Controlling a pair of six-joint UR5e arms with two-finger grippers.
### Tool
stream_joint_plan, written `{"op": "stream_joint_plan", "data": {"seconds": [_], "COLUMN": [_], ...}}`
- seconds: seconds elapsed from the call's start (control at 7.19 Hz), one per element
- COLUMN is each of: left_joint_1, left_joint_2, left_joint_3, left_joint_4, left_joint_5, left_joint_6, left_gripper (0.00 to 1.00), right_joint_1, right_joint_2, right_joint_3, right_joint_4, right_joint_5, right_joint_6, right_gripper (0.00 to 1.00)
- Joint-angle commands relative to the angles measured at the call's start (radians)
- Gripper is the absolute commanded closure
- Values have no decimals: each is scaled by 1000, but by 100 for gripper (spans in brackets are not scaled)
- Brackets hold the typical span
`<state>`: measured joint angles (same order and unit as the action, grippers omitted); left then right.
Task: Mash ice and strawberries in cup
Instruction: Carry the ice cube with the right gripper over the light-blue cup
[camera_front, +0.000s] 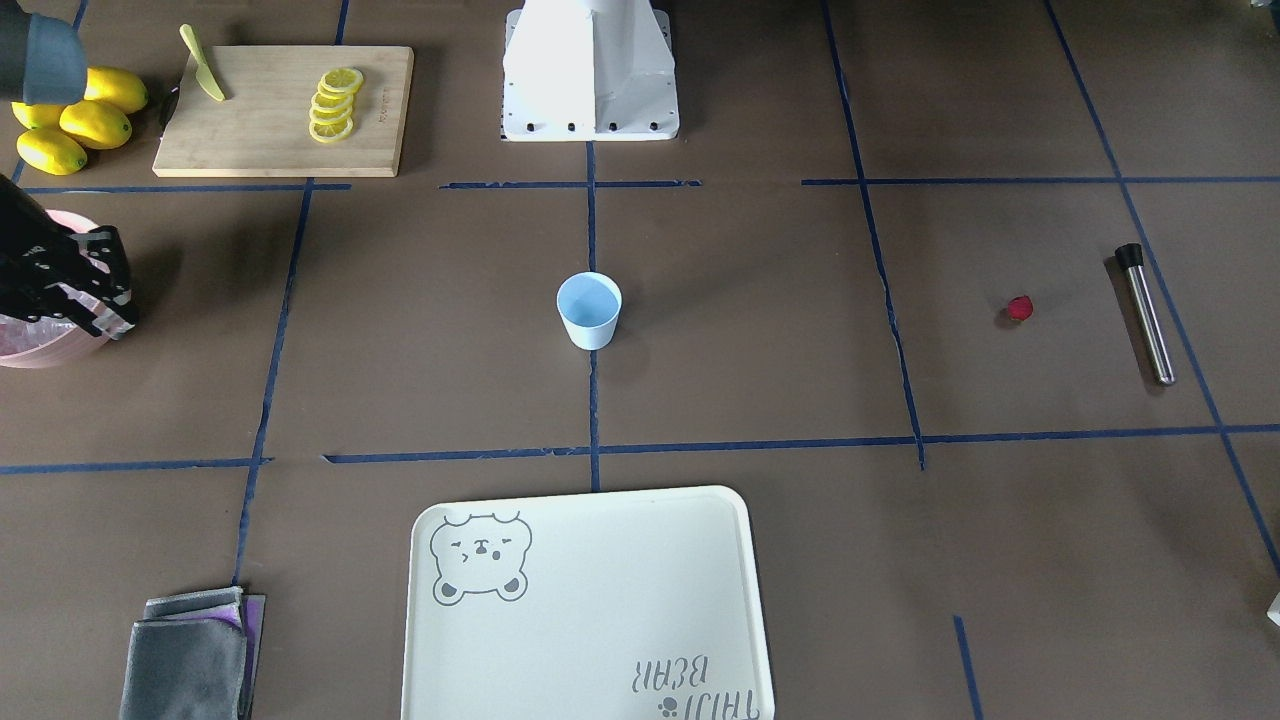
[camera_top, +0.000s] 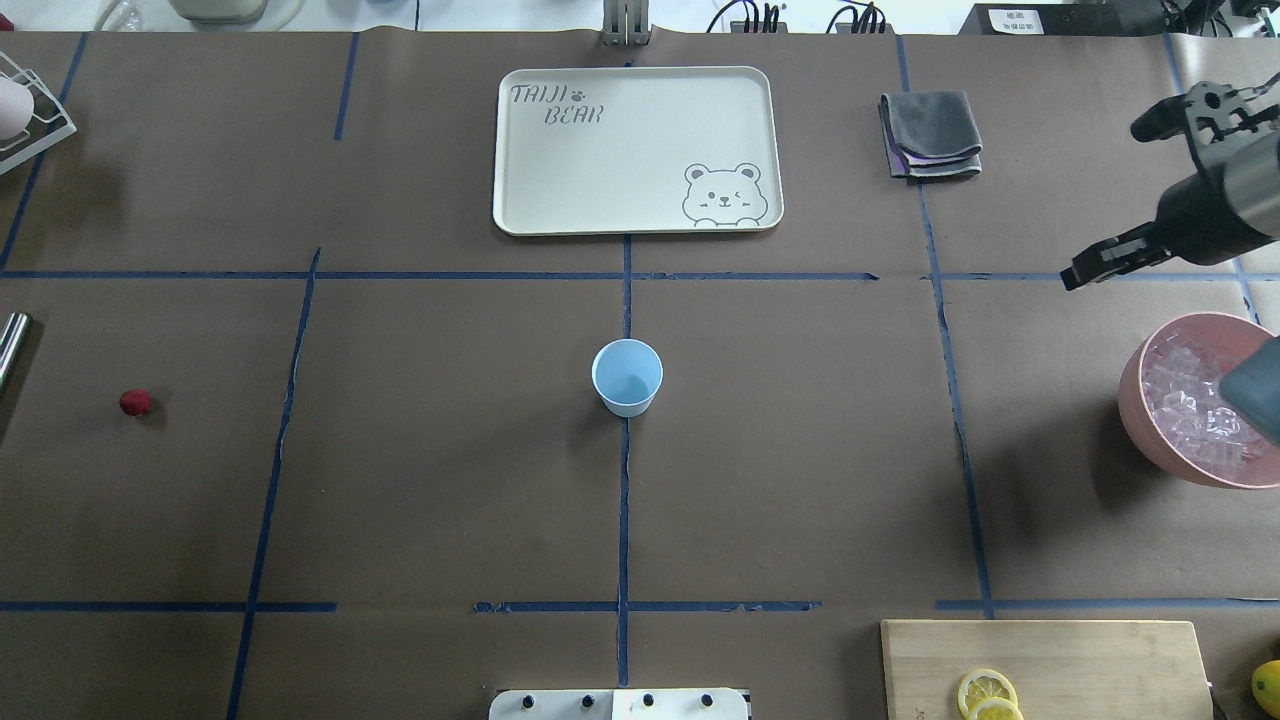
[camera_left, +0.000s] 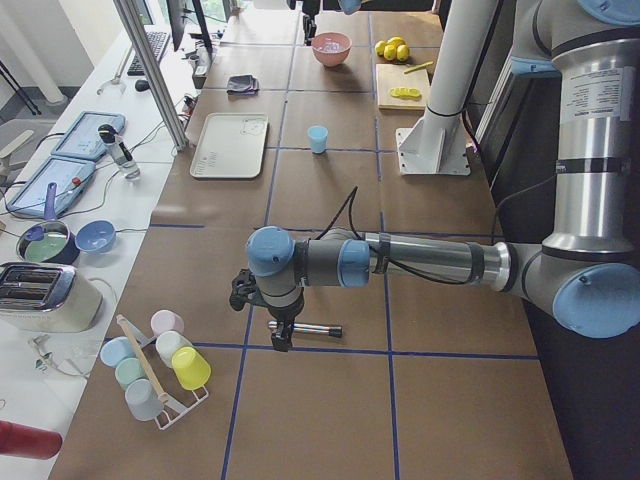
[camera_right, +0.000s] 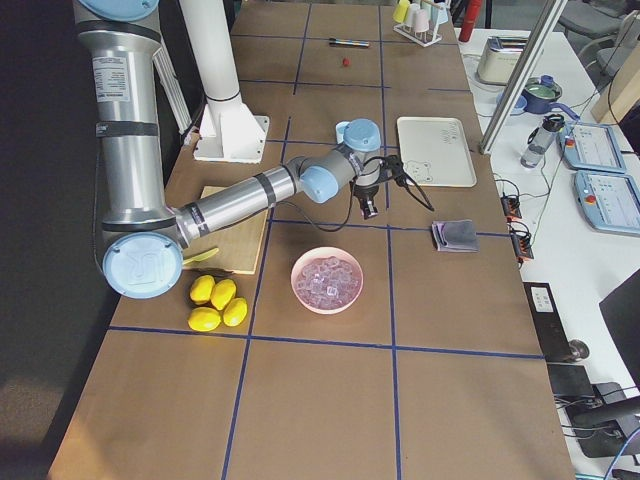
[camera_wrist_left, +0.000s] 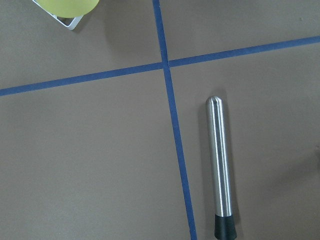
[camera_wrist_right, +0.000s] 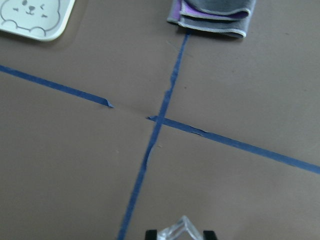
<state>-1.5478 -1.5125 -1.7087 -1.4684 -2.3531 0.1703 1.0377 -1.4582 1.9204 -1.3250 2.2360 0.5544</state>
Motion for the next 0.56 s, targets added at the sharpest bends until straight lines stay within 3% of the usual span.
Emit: {"op": "stream_joint_plan", "data": {"seconds": [0.0, 0.14, 0.42], "left_joint_1": [0, 0, 5], "left_joint_2": [-1, -2, -2], "left_joint_3": [-2, -2, -2], "left_joint_4": [-1, 0, 0], "left_joint_5": [0, 0, 0], "left_joint_6": [0, 1, 1], "left_gripper": [0, 0, 0], "right_joint_1": [-149, -225, -379], "right_joint_2": [215, 317, 445], "right_joint_3": [0, -3, -30], "right_joint_4": [-172, -285, -303], "right_joint_5": [-85, -158, -299], "right_joint_6": [163, 198, 411], "right_gripper": [98, 98, 98]}}
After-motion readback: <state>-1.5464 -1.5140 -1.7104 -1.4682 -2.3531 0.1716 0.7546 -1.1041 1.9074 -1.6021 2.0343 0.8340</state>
